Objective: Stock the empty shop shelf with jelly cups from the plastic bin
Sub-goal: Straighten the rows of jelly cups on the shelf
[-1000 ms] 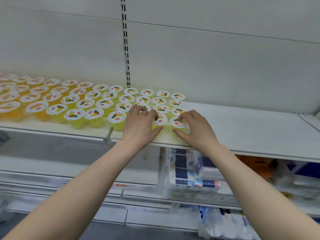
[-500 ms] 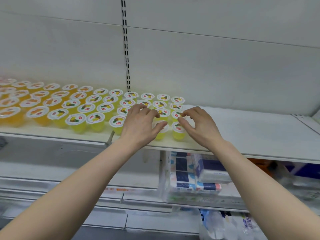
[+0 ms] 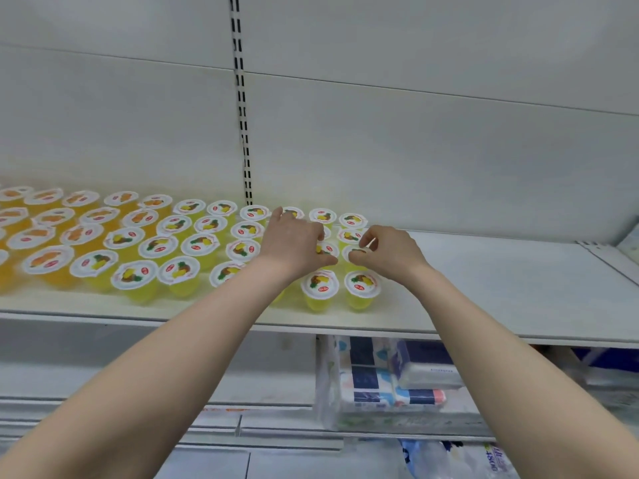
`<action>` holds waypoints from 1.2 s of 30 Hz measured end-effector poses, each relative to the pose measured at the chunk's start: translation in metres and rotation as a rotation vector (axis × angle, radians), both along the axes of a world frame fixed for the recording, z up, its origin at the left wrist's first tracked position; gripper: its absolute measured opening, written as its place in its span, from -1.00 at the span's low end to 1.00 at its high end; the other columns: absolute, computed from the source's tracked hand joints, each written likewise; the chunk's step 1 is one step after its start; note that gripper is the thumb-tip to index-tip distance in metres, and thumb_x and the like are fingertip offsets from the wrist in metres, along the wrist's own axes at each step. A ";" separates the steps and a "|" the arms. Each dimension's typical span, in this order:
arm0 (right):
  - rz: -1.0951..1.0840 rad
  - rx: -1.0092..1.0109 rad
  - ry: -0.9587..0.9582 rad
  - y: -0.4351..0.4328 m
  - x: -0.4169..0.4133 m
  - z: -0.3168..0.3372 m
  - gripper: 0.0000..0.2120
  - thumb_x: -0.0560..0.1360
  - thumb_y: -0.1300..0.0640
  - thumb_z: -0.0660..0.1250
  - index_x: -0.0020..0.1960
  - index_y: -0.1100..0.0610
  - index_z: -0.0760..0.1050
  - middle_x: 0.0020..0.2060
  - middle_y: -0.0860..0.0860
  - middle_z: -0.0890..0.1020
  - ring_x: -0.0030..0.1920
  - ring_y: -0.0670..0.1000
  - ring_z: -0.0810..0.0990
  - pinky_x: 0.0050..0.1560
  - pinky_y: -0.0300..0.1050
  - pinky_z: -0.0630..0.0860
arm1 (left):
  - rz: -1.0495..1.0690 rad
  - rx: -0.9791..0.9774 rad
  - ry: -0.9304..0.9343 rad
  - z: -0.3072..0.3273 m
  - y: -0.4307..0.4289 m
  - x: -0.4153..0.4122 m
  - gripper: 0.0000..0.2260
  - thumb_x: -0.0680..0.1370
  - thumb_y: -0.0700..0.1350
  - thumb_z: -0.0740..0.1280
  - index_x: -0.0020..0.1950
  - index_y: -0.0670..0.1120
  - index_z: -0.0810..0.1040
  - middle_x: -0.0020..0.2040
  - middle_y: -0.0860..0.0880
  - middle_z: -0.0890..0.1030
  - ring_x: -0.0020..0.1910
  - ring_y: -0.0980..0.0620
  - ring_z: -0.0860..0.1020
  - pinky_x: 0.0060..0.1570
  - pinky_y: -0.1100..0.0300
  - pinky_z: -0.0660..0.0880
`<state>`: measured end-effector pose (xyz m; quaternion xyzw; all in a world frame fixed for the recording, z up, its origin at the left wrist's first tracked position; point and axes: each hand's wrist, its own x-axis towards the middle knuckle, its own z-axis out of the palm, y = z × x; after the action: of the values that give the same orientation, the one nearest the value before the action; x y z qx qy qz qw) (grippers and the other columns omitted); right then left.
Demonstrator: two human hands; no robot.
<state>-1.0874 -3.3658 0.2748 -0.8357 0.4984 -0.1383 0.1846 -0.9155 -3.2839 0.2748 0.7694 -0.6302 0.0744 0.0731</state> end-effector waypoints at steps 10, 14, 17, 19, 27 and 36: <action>0.081 0.018 0.076 -0.005 0.001 0.004 -0.59 0.30 -0.23 0.46 0.02 -0.03 0.48 -0.07 -0.11 0.57 -0.03 -0.02 0.55 -0.05 -0.06 0.51 | -0.100 0.026 0.040 0.001 -0.004 0.013 -0.57 0.39 0.35 0.29 0.11 0.14 0.60 -0.09 0.06 0.66 0.16 -0.06 0.48 0.46 -0.07 0.07; 0.055 0.017 -0.025 -0.013 -0.002 0.008 -0.57 0.33 -0.34 0.41 -0.03 -0.02 0.50 -0.17 -0.14 0.59 -0.11 -0.08 0.55 -0.10 -0.06 0.50 | -0.104 -0.004 0.045 0.003 -0.003 0.018 -0.56 0.41 0.41 0.23 0.05 0.15 0.60 -0.09 0.08 0.65 0.08 -0.04 0.51 0.21 0.05 0.33; -0.011 -0.120 -0.092 -0.028 0.002 0.006 -0.63 0.43 -0.25 0.37 0.04 0.02 0.52 -0.11 -0.07 0.61 -0.05 0.00 0.57 -0.13 -0.08 0.46 | -0.074 -0.094 0.094 0.005 -0.008 0.021 -0.63 0.52 0.29 0.23 0.12 0.08 0.58 0.01 0.01 0.62 0.11 -0.06 0.49 -0.07 0.11 0.36; -0.034 -0.194 -0.078 -0.039 0.009 0.005 -0.63 0.48 -0.19 0.35 0.13 0.04 0.52 0.00 -0.01 0.62 0.03 0.05 0.57 -0.08 -0.10 0.43 | -0.067 -0.139 0.140 0.006 -0.016 0.023 -0.65 0.56 0.20 0.25 0.24 0.06 0.54 0.12 -0.02 0.58 0.16 -0.08 0.47 -0.02 0.09 0.42; -0.117 -0.092 0.093 -0.070 0.052 0.004 -0.50 0.44 -0.20 0.34 0.27 0.05 0.47 0.13 0.02 0.61 0.17 0.12 0.54 0.14 0.00 0.44 | -0.037 -0.043 0.126 0.009 -0.068 0.035 -0.59 0.61 0.15 0.21 0.41 0.03 0.43 0.25 -0.09 0.55 0.24 -0.14 0.44 0.14 0.01 0.44; -0.122 -0.043 0.032 -0.085 0.063 -0.003 -0.57 0.42 -0.14 0.40 0.14 0.13 0.57 0.03 0.06 0.66 0.02 0.11 0.60 0.02 -0.03 0.55 | -0.058 0.050 0.157 0.006 -0.094 0.043 -0.59 0.54 0.18 0.31 0.34 0.07 0.51 0.21 0.00 0.61 0.23 -0.06 0.49 0.14 0.09 0.45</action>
<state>-1.0243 -3.4508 0.2713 -0.8097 0.5481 -0.1467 0.1498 -0.8730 -3.3783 0.2810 0.7558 -0.6463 -0.0042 0.1053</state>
